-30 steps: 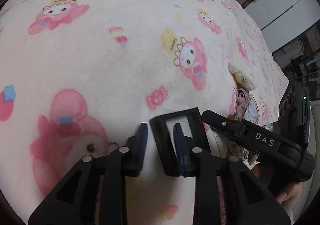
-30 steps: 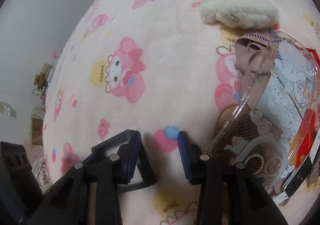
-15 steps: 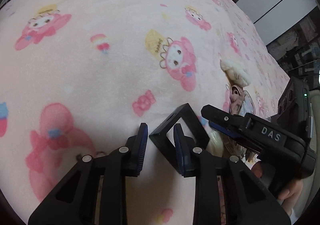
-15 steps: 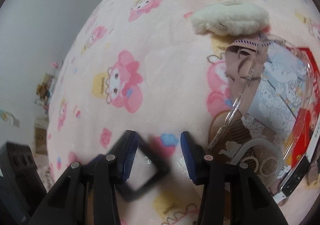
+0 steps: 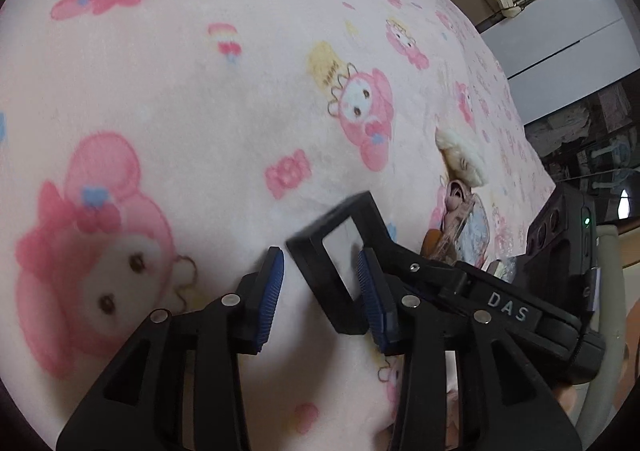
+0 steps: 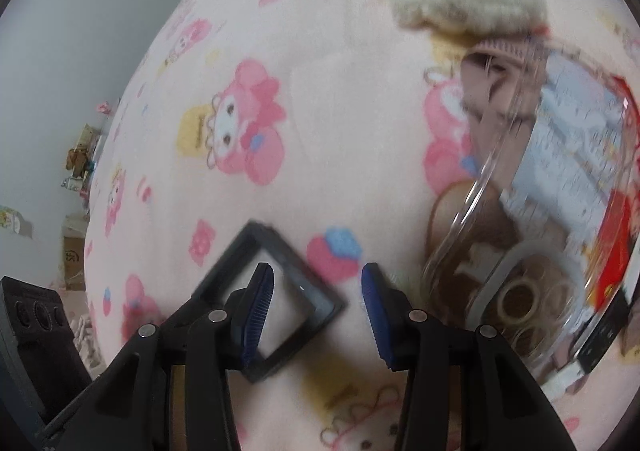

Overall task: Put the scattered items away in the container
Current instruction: 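Lift the black square frame and carry it toward the black box, then lower the black square frame into the black box onto the bead-art kit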

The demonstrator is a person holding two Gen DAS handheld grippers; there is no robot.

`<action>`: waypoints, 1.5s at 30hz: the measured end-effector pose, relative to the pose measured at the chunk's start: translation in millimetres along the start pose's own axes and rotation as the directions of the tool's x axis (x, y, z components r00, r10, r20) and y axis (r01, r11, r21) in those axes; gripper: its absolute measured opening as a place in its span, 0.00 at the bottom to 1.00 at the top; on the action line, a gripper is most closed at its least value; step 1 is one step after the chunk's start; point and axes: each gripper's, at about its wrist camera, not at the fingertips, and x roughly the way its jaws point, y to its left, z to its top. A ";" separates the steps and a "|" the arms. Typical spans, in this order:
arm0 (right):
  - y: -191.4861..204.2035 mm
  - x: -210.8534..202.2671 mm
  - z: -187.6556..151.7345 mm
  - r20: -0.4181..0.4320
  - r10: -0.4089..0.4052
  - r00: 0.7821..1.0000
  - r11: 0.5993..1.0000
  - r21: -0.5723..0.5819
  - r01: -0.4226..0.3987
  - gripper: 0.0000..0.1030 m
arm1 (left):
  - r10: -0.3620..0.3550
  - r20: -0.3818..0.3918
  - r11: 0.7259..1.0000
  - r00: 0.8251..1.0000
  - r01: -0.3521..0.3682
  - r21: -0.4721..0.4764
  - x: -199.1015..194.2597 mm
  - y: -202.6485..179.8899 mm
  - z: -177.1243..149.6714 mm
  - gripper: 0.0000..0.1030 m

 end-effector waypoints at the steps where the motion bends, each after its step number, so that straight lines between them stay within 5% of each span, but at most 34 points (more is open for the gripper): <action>1: 1.9 3.4 -1.2 -0.021 0.008 1.000 1.000 -0.007 -0.009 0.40 | 0.017 0.005 1.000 1.000 -0.017 0.018 3.2 -2.2 -2.3 0.31; 6: 2.6 10.2 0.4 -0.061 0.017 0.998 1.000 -0.012 -0.018 0.37 | 0.031 0.005 0.998 0.999 -0.031 0.046 0.2 -7.6 -5.6 0.30; 11: 3.5 -3.7 -3.2 -0.043 0.132 0.990 0.991 -0.014 -0.133 0.36 | 0.024 0.052 0.997 0.998 -0.028 0.075 -28.6 -21.9 -9.1 0.30; 16: 4.0 -33.0 -7.4 0.023 0.231 0.973 0.973 -0.025 -0.231 0.35 | -0.001 0.091 0.989 0.996 -0.013 0.148 -60.8 -47.2 -18.9 0.30; 23: -6.0 -112.5 -31.0 0.163 0.251 0.954 0.965 -0.113 -0.235 0.35 | -0.090 0.138 0.944 0.986 0.040 0.327 -96.1 -121.6 -42.0 0.30; 29: -54.7 -203.3 -53.2 0.339 0.164 0.926 0.986 -0.086 -0.143 0.35 | -0.224 0.081 0.889 0.971 0.169 0.425 -89.6 -206.1 -76.2 0.30; 32: -87.3 -239.6 -66.4 0.406 0.112 0.907 0.994 -0.042 -0.104 0.34 | -0.283 0.030 0.841 0.959 0.233 0.489 -77.8 -251.6 -98.3 0.30; 37: -143.4 -293.5 -95.2 0.450 0.009 0.893 1.000 -0.011 -0.004 0.34 | -0.344 -0.053 0.759 0.937 0.311 0.571 -56.4 -326.7 -140.2 0.29; 45: -245.5 -358.7 -121.9 0.471 -0.089 0.878 0.996 0.066 0.066 0.34 | -0.360 -0.187 0.678 0.914 0.394 0.620 -1.9 -411.3 -191.1 0.29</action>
